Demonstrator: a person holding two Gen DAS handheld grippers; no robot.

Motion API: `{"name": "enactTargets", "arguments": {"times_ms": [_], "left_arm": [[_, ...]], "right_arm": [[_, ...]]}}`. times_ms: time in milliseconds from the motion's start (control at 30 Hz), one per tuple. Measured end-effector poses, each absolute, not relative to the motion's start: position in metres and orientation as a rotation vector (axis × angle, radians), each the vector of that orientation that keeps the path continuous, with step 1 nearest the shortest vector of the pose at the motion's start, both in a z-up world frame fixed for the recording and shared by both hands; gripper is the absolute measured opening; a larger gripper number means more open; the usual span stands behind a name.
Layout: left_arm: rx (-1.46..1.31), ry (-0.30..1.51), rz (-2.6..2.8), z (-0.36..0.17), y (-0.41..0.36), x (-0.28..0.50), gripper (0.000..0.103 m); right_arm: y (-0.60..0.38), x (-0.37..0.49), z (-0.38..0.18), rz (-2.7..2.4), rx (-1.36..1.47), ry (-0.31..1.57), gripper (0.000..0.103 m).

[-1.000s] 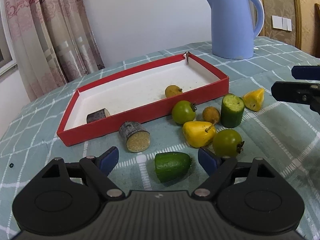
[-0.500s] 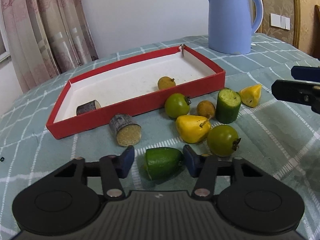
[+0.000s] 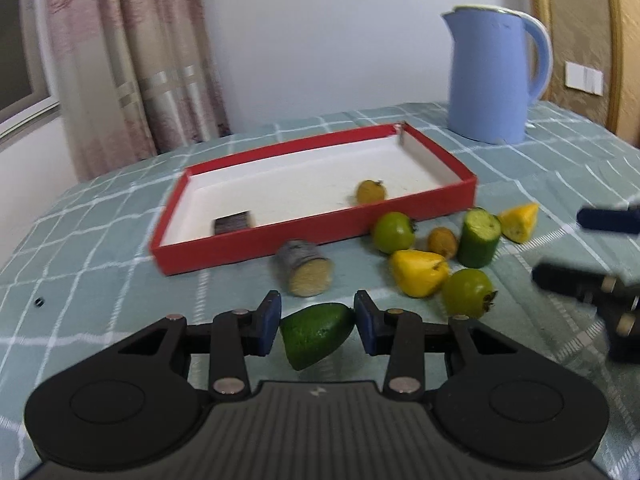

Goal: Organize fruits
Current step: 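Close the left gripper on the green lime piece and lift it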

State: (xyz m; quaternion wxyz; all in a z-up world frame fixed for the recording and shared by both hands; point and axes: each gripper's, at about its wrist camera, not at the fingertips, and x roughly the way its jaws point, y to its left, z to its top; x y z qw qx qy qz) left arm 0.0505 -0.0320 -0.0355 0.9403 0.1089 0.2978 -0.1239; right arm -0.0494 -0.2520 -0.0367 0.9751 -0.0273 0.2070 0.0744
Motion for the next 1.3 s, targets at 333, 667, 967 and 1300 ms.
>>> {"name": "enactTargets", "arguments": {"times_ms": [333, 667, 967, 1300], "left_arm": [[0.201, 0.587, -0.209, -0.026, -0.010, 0.043, 0.039], [0.176, 0.566, -0.215, -0.020, -0.001, 0.039, 0.039], [0.205, 0.587, -0.221, -0.030, -0.002, 0.042, 0.039], [0.206, 0.615, -0.216, -0.039, 0.002, 0.051, 0.073]], "right_arm": [[-0.202, -0.037, -0.051, 0.231, -0.131, 0.476, 0.055], [-0.188, -0.013, -0.064, 0.213, -0.177, 0.529, 0.036], [-0.191, -0.006, -0.065, 0.201, -0.161, 0.544, 0.034], [-0.193, -0.004, -0.064, 0.202, -0.154, 0.540, 0.034]]}}
